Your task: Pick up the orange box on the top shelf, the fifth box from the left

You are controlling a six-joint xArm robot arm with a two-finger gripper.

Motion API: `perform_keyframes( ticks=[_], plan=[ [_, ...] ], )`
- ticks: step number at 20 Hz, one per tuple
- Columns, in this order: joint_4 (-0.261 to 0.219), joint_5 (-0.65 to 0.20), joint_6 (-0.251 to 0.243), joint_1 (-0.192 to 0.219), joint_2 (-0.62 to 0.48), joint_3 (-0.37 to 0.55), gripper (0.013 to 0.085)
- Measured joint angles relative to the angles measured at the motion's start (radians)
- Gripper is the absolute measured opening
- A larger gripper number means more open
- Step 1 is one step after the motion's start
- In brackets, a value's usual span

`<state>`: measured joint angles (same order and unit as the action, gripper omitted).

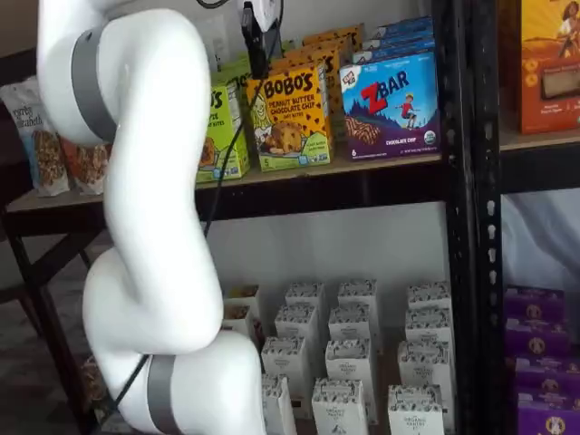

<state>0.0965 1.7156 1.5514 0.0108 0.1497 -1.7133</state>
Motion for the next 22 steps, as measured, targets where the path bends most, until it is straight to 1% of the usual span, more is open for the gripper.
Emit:
perform_keyframes(
  ticks=[7, 13, 16, 22],
  plan=[
    [-0.017, 0.012, -0.010, -0.016, -0.037, -0.027, 0.0850],
    [-0.020, 0.021, -0.016, -0.023, -0.070, -0.040, 0.0850],
    [-0.024, 0.012, -0.015, -0.024, -0.078, -0.035, 0.0850],
    [-0.016, 0.011, -0.008, -0.016, -0.094, -0.037, 0.0850]
  ],
)
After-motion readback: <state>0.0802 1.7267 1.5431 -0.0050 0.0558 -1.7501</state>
